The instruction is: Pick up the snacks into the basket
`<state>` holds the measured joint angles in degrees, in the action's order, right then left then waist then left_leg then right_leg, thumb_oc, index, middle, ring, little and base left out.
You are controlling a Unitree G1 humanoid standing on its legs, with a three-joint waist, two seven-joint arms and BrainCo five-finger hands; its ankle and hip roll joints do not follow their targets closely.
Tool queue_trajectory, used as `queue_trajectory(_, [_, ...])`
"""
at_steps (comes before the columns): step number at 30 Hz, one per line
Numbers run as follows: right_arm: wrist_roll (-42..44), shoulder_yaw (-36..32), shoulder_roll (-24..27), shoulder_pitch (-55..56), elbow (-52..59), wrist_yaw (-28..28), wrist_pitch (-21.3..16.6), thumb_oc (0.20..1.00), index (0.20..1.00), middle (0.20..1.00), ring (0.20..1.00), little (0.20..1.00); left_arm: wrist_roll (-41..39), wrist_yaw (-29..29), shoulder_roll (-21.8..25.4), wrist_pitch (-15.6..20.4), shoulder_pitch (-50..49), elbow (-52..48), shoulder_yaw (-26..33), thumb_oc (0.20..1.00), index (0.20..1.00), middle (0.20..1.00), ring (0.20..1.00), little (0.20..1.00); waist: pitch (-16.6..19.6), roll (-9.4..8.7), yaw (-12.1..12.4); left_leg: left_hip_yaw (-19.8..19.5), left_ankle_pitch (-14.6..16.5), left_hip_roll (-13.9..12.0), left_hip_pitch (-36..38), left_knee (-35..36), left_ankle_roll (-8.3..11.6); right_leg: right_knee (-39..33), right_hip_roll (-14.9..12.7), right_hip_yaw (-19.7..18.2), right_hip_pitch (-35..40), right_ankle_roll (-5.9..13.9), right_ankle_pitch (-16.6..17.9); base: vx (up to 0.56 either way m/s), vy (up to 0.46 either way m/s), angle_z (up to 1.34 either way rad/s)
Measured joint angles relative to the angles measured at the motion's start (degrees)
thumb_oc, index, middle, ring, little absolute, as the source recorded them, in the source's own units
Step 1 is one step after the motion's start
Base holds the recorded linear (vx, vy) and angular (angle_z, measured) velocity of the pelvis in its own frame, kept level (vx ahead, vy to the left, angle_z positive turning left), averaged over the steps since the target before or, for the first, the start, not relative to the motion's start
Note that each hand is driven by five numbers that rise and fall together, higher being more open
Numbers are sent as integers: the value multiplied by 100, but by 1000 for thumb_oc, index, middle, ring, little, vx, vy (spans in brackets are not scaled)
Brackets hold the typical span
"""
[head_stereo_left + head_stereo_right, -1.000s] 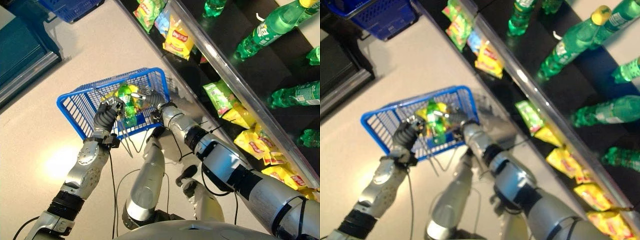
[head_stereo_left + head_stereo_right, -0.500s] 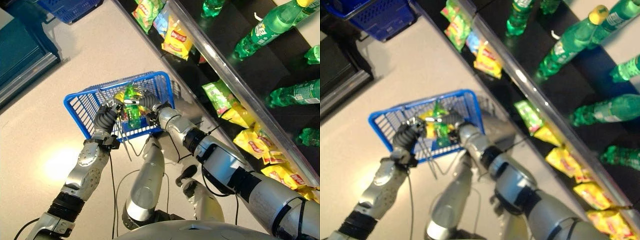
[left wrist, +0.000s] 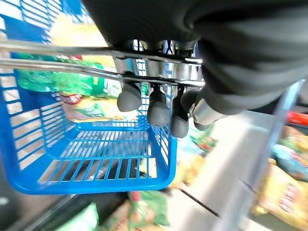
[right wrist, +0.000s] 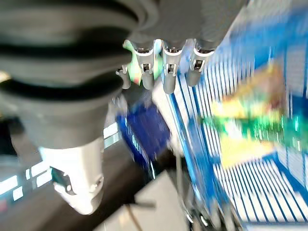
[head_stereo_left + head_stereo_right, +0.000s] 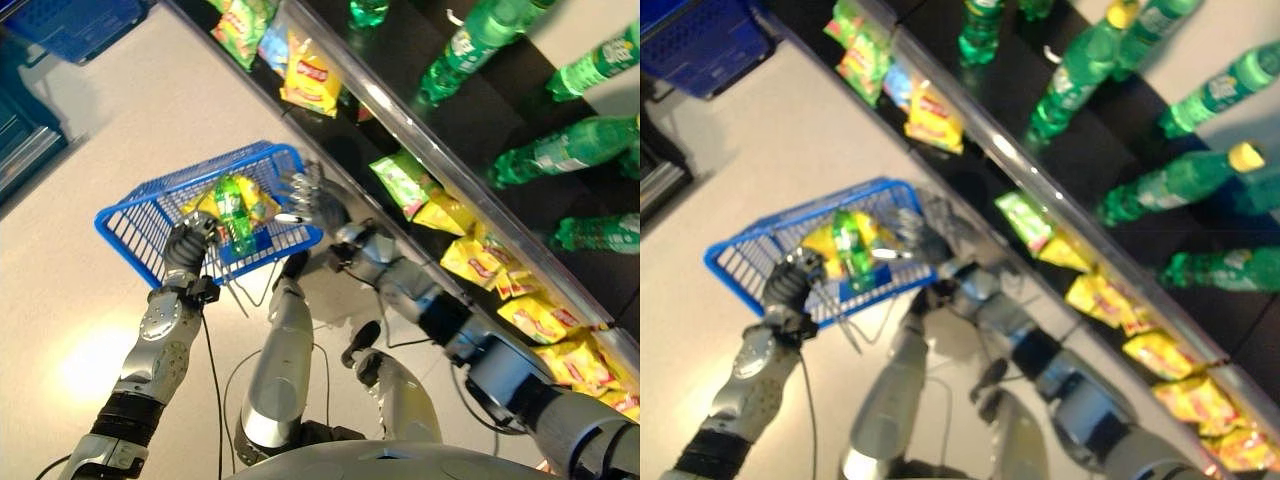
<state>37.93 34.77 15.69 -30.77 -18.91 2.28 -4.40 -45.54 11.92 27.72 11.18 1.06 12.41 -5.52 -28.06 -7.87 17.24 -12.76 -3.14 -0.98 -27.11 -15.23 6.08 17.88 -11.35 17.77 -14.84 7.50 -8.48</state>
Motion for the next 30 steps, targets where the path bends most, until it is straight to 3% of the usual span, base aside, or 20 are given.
queue_trajectory(4, [0,-438,300,824,401,345,-43,1000,1000,1000,1000,1000,209,13,-300,-40,-138,809,333,200,200,200,200,200,30,-47,-237,126,31,-29,505,207,8,-104,-43,-46,372,5,-4,44,6,-15])
queue_trajectory(11, [-2,-1196,292,1752,387,586,-73,1000,1000,1000,1000,1000,431,-9,-637,-102,-22,2001,906,200,200,200,200,200,288,-80,-439,394,3,-112,1060,497,-24,-260,-14,-213,748,18,38,53,-21,-14])
queue_trajectory(13, [-2,-1251,292,2048,338,643,-89,1000,1000,1000,1000,1000,441,-10,-696,-101,-116,2269,960,200,200,200,200,200,596,-93,-603,434,14,-142,1112,577,-21,-420,3,-246,806,19,76,75,-23,-10])
queue_trajectory(15, [-4,-1387,184,2257,138,680,-108,1000,1000,1000,1000,1000,515,-22,-806,-97,-125,2599,1075,200,200,200,200,200,758,-74,-600,465,-19,-146,1364,701,-33,-592,41,-246,1077,32,153,54,-21,-9])
queue_trajectory(19, [-365,-1599,-46,2888,-1252,704,-194,1000,1000,1000,1000,1000,867,-138,-906,-57,-222,3892,1183,200,200,200,200,200,1577,-15,-929,636,-27,-176,1905,1163,-42,-1168,87,-314,1570,66,280,53,-18,-12])
queue_trajectory(23, [-870,-1625,30,3289,-1906,585,-211,1000,1000,1000,1000,1000,904,-285,-1091,-34,-333,4556,1234,200,200,200,200,200,1990,217,-1183,704,-59,-257,2108,1378,-24,-1505,185,-372,1761,33,413,35,-8,-18])
queue_trajectory(30, [-2023,-1851,-36,3639,-3683,239,-287,1000,1000,1000,1000,1000,1121,-477,-1413,7,-483,5812,1352,200,200,200,200,200,2680,503,-1410,982,-108,-370,2607,1769,9,-1863,280,-611,2081,16,536,4,-35,-20])
